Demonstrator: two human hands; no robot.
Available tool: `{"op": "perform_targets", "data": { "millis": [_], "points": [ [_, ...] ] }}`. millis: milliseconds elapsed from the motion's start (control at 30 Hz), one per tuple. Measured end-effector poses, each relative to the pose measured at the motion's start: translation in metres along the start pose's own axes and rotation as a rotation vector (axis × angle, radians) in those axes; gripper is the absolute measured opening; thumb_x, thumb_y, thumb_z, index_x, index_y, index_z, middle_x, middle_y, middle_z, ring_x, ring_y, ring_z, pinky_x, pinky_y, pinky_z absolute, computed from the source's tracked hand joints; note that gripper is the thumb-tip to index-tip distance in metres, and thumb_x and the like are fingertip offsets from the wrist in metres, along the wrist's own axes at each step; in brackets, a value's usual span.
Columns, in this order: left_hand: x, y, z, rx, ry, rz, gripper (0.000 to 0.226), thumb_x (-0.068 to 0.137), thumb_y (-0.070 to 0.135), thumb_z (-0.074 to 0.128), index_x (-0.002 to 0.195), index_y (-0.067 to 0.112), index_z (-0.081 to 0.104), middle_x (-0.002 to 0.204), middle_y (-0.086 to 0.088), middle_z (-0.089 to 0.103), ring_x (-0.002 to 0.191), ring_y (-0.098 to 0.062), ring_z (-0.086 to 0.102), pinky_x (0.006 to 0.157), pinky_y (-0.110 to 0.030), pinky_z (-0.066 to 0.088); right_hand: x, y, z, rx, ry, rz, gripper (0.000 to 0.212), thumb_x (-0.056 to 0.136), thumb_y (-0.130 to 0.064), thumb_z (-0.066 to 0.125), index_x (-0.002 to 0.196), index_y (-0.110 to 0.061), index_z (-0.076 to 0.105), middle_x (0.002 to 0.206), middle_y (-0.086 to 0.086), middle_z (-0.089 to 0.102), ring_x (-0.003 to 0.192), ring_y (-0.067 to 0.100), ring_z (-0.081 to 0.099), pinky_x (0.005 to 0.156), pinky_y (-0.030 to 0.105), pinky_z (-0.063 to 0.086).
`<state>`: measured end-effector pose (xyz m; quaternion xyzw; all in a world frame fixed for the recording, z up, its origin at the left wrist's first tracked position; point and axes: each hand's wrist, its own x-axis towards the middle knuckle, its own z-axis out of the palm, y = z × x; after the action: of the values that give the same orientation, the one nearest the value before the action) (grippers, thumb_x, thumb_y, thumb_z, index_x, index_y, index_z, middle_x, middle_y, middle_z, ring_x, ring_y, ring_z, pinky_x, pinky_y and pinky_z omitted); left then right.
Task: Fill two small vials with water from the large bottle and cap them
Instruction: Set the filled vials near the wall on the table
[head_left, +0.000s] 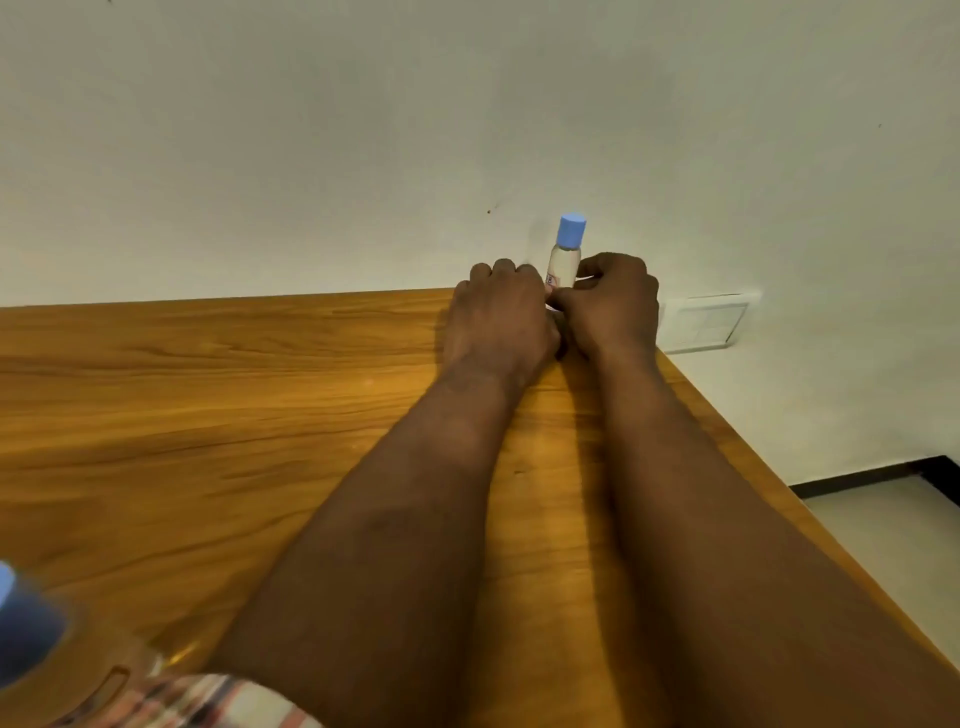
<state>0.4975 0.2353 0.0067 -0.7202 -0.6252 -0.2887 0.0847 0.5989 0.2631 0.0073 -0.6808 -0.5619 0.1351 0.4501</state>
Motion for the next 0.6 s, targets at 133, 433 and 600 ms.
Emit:
{"op": "perform_targets", "data": {
  "millis": [133,433,600],
  "points": [
    [-0.006,0.004,-0.003,0.028,0.022,0.014,0.025,0.089,0.026,0.051,0.106,0.009,0.057,0.107,-0.01,0.058,0.1,-0.028,0.051,0.074,-0.032,0.031,-0.004,0.002,-0.001,-0.008,-0.021,0.004,0.046,0.08,-0.026,0.077,0.122,-0.012,0.065,0.118,0.009,0.07,0.107,0.027,0.067,0.089,0.035,0.052],
    [-0.048,0.024,-0.031,-0.019,-0.028,0.02,0.024,0.094,0.024,0.047,0.111,0.01,0.058,0.111,-0.009,0.06,0.101,-0.024,0.052,0.083,-0.034,0.042,-0.047,-0.002,-0.032,0.017,0.052,0.087,0.044,0.088,-0.02,0.066,0.129,-0.009,0.06,0.125,0.01,0.067,0.095,0.016,0.062,0.083,0.025,0.047],
    [-0.094,0.039,-0.054,-0.053,-0.074,0.011,0.021,0.095,0.022,0.044,0.109,0.015,0.058,0.109,-0.005,0.06,0.099,-0.021,0.051,0.083,-0.032,0.042,-0.098,-0.002,-0.055,-0.042,0.03,0.071,0.039,0.09,-0.019,0.064,0.127,-0.009,0.062,0.121,0.009,0.069,0.09,0.014,0.066,0.08,0.021,0.05]
  ]
}}
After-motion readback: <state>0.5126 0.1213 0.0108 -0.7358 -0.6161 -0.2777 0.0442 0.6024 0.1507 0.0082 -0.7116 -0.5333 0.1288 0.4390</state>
